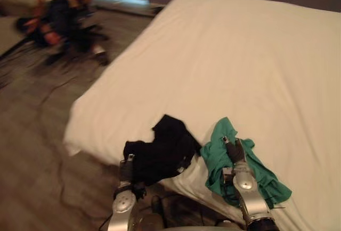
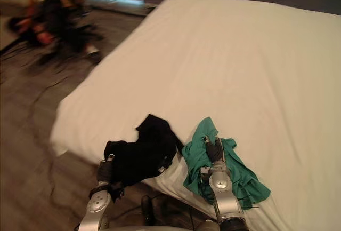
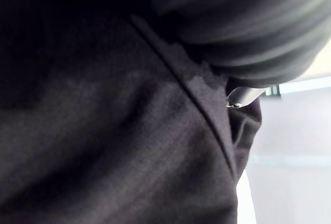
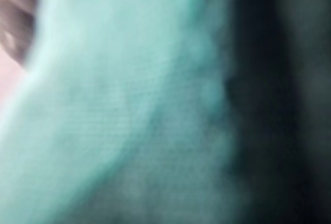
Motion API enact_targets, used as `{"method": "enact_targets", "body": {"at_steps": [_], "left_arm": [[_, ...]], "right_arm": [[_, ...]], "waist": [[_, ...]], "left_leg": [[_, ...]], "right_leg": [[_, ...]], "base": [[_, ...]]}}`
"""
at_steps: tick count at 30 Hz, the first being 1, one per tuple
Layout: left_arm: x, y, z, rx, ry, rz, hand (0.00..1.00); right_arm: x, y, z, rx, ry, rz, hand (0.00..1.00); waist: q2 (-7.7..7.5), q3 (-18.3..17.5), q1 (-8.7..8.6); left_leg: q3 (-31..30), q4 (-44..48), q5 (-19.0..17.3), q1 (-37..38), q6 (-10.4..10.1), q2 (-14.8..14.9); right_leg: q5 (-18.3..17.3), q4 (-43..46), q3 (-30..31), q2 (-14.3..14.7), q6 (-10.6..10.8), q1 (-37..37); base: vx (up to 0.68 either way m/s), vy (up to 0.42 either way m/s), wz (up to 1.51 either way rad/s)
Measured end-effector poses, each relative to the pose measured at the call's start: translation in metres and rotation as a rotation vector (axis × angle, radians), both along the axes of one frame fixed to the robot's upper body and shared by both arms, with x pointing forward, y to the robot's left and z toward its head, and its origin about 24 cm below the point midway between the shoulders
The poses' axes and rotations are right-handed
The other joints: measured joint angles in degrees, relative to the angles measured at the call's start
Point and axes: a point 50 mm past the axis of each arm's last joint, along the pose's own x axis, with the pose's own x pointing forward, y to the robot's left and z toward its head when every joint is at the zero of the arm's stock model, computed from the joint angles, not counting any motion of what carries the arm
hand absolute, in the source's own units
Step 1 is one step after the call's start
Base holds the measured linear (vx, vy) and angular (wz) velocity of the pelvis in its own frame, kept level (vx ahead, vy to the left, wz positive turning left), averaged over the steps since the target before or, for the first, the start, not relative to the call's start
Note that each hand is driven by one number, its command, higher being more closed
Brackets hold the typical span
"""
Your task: Tidy the bed and pick cloth on bed and put in laundry
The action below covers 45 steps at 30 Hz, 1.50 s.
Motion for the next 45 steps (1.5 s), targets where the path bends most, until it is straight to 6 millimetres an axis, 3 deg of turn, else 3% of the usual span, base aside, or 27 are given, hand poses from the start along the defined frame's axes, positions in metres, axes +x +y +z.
{"method": "enact_targets", "body": {"at_steps": [1, 2, 3, 4, 5, 6, 7, 9, 11, 13, 14, 15, 17, 18, 22, 24, 25, 26, 32, 39, 40, 42, 43, 44, 45], "left_arm": [[-0.006, 0.0, -0.003, -0.01, 0.018, 0.006, 1.0], [-0.008, -0.005, -0.005, -0.031, 0.026, 0.001, 1.0], [-0.005, -0.006, -0.003, -0.038, 0.009, -0.001, 1.0], [-0.003, 0.004, 0.002, -0.022, -0.017, 0.036, 1.0], [-0.004, 0.004, -0.002, -0.031, 0.001, 0.037, 1.0], [-0.004, 0.003, -0.003, -0.036, 0.004, 0.036, 1.0], [-0.007, -0.002, -0.007, -0.048, 0.026, 0.016, 1.0], [-0.007, -0.007, -0.007, -0.066, 0.029, 0.007, 1.0], [-0.018, -0.006, -0.012, -0.077, 0.062, 0.023, 1.0], [-0.029, 0.001, -0.017, -0.073, 0.093, 0.061, 1.0], [-0.029, 0.0, -0.018, -0.074, 0.099, 0.057, 1.0], [-0.023, -0.004, -0.015, -0.075, 0.085, 0.034, 1.0], [-0.017, -0.008, -0.013, -0.071, 0.076, 0.005, 1.0], [-0.015, -0.012, -0.016, -0.054, 0.094, -0.046, 1.0], [-0.02, -0.01, -0.021, -0.042, 0.124, -0.064, 1.0], [-0.02, -0.008, -0.022, -0.032, 0.128, -0.072, 1.0], [-0.02, -0.009, -0.022, -0.031, 0.129, -0.077, 1.0], [-0.026, -0.037, -0.034, -0.1, 0.18, -0.127, 1.0], [-0.026, -0.035, -0.034, -0.096, 0.182, -0.123, 1.0], [-0.032, -0.018, -0.053, -0.08, 0.278, -0.114, 1.0], [-0.034, -0.012, -0.056, -0.088, 0.292, -0.099, 1.0], [-0.034, -0.01, -0.057, -0.098, 0.299, -0.092, 1.0], [-0.032, -0.005, -0.056, -0.094, 0.291, -0.084, 1.0], [-0.027, -0.003, -0.055, -0.094, 0.284, -0.08, 1.0], [-0.027, -0.005, -0.055, -0.1, 0.281, -0.08, 1.0]], "right_arm": [[0.002, -0.003, 0.001, -0.019, -0.001, -0.002, 1.0], [0.002, -0.012, 0.002, -0.063, 0.005, -0.005, 1.0], [0.002, -0.014, 0.002, -0.074, 0.006, -0.005, 1.0], [0.002, -0.01, 0.003, -0.063, -0.003, -0.008, 1.0], [-0.002, -0.012, 0.0, -0.071, 0.01, -0.029, 1.0], [-0.002, -0.01, -0.001, -0.074, 0.011, -0.025, 1.0], [-0.005, -0.009, 0.001, -0.078, 0.003, -0.022, 1.0], [-0.006, -0.006, 0.001, -0.076, 0.004, -0.014, 1.0], [-0.005, 0.008, 0.0, -0.039, 0.006, 0.009, 1.0], [-0.004, 0.022, 0.0, -0.004, 0.001, 0.032, 1.0], [-0.004, 0.027, 0.001, 0.008, -0.005, 0.039, 1.0], [-0.007, 0.027, 0.002, 0.016, -0.008, 0.032, 1.0], [-0.013, 0.025, 0.001, 0.022, -0.005, 0.018, 1.0], [-0.024, 0.022, -0.003, 0.029, 0.015, -0.005, 1.0], [-0.039, 0.02, -0.015, 0.039, 0.069, -0.025, 1.0], [-0.044, 0.018, -0.018, 0.041, 0.085, -0.039, 1.0], [-0.046, 0.017, -0.019, 0.042, 0.091, -0.046, 1.0], [-0.084, 0.008, -0.06, 0.094, 0.302, -0.129, 1.0], [-0.085, 0.007, -0.061, 0.093, 0.306, -0.134, 1.0], [-0.099, -0.004, -0.09, 0.141, 0.462, -0.157, 1.0], [-0.1, -0.006, -0.093, 0.158, 0.486, -0.155, 1.0], [-0.101, -0.01, -0.095, 0.162, 0.495, -0.151, 1.0], [-0.101, -0.01, -0.095, 0.173, 0.494, -0.152, 1.0], [-0.1, -0.015, -0.094, 0.171, 0.494, -0.159, 1.0], [-0.097, -0.019, -0.093, 0.164, 0.487, -0.157, 1.0]], "waist": [[2.19, -0.1, 0.18], [4.48, 1.0, -0.62], [4.69, 1.1, -1.21], [2.36, 1.1, -2.65], [2.78, 0.9, -3.25], [2.62, 1.1, -3.18], [2.83, 0.9, -3.7], [2.21, 1.0, -2.77], [0.39, 0.6, -0.97], [-1.79, -0.2, 0.59], [-2.13, -0.1, 0.87], [-2.13, -0.1, 0.3], [-2.27, 0.0, -0.79], [-2.35, 0.0, -2.58], [-3.31, 0.0, -3.35], [-2.89, -0.1, -4.69], [-2.91, -0.1, -4.88], [-3.1, -2.6, -3.17], [-3.27, -2.6, -3.14], [-4.17, -3.3, -3.14], [-4.23, -3.1, -3.23], [-2.64, -1.6, -2.61], [-3.83, -1.4, -2.32], [-2.27, 0.1, -1.91], [-2.91, 0.5, -1.31]], "left_leg": [[4.4, 5.4, 4.3, -0.5, 3.5, 2.4], [7.7, 6.1, 10.0, -0.3, 4.8, 3.1], [7.4, 3.6, 11.9, -0.3, 4.1, 2.3], [9.7, 0.5, 9.7, -0.3, 6.1, -0.4], [17.2, 7.7, 2.3, 0.8, 2.4, 3.0], [20.2, 9.0, 0.7, 1.8, -0.7, 3.7], [24.0, 7.4, -0.4, 3.8, -5.0, 3.6], [20.1, 4.0, 1.0, 2.8, -3.5, 0.3], [14.6, 1.0, 1.5, 2.8, -2.4, -4.0], [11.1, -0.7, 1.4, 2.8, -1.3, -7.8], [8.5, -1.7, 1.5, 2.5, -0.3, -9.5], [3.6, -3.0, 1.5, 1.7, -0.4, -11.8], [-0.4, -4.5, 2.1, 1.5, -0.8, -13.4], [-4.9, -7.3, 2.9, 2.9, -2.0, -15.7], [-7.8, -9.2, 3.5, 5.7, -2.7, -18.4], [-9.9, -9.1, 4.1, 5.9, -1.8, -19.3], [-10.3, -9.0, 4.2, 6.2, -1.5, -19.7], [-9.6, -13.2, 6.3, 13.3, -6.3, -12.9], [-9.2, -13.2, 6.0, 13.4, -6.8, -12.8], [-7.7, -12.4, 5.1, 13.5, -8.0, -12.1], [-7.6, -5.8, 0.9, 10.8, -9.7, -10.4], [-8.0, 4.8, -4.0, 7.9, -12.8, -6.6], [-9.7, 14.0, -4.7, 4.9, -12.4, -4.8], [-12.5, 28.9, -3.6, -1.3, -12.4, -0.9], [-14.3, 34.9, -1.9, -4.9, -12.5, 0.1]], "right_leg": [[-0.5, 2.1, -2.1, 0.6, -0.3, 0.6], [-4.2, 9.2, -5.4, -0.8, -2.1, 0.1], [-6.1, 9.4, -5.7, -0.3, -2.3, -0.3], [-1.2, -1.1, -7.1, 2.9, -5.4, 0.9], [-1.2, 0.0, -13.9, 3.2, -5.0, 2.7], [-1.3, 0.9, -16.0, 3.0, -5.1, 3.4], [-1.3, 1.1, -22.1, 2.9, -5.1, 5.1], [-1.3, 2.7, -27.7, 1.6, -5.0, 6.7], [-2.9, 10.1, -32.5, -3.2, -4.5, 8.3], [-5.6, 16.1, -32.9, -7.8, -5.4, 8.6], [-7.1, 18.3, -31.3, -9.0, -7.1, 8.5], [-9.7, 20.3, -23.8, -8.1, -7.1, 6.5], [-11.7, 20.3, -10.9, -4.7, -6.0, 3.2], [-13.7, 20.2, 8.4, 1.4, -3.4, -1.8], [-13.9, 21.1, 20.4, 4.8, -2.8, -8.0], [-13.5, 16.4, 26.2, 7.6, -3.0, -10.6], [-12.9, 15.2, 27.0, 7.8, -3.5, -10.6], [5.4, -7.3, 30.0, 8.9, -3.7, -1.7], [5.4, -7.5, 30.4, 9.0, -3.7, -1.7], [4.8, -7.9, 31.9, 9.9, -4.1, -1.9], [3.1, -6.5, 32.0, 10.4, -4.6, -1.9], [-0.1, -1.7, 30.9, 11.9, -5.4, -1.5], [-3.1, -0.6, 31.2, 11.9, -7.1, -0.5], [-4.6, -0.2, 29.9, 12.8, -8.2, 0.8], [-5.1, 0.0, 29.7, 12.9, -8.5, 1.3]], "base": [[0.04, 0.052, 1.9], [-0.03, 0.052, 1.67], [-0.16, 0.01, 2.65], [-0.18, -0.008, 2.79], [-0.12, 0.012, 2.67], [0.05, 0.135, 2.35], [0.07, 0.213, 2.03], [0.01, 0.194, 1.81], [-0.02, 0.164, 1.3], [0.04, 0.14, 0.92], [0.06, 0.115, 1.49], [0.04, 0.071, 1.6], [0.05, 0.05, 1.74], [0.07, 0.043, 1.82], [0.06, 0.022, 0.89], [0.07, 0.015, 0.54], [0.03, 0.008, 0.32], [0.0, 0.0, 0.11], [0.0, 0.0, -0.03], [0.03, -0.023, -0.12], [0.09, -0.102, -0.08], [0.11, -0.147, 0.03], [0.06, -0.161, 0.44], [0.05, -0.141, 0.47], [0.01, -0.083, 0.37]]}}
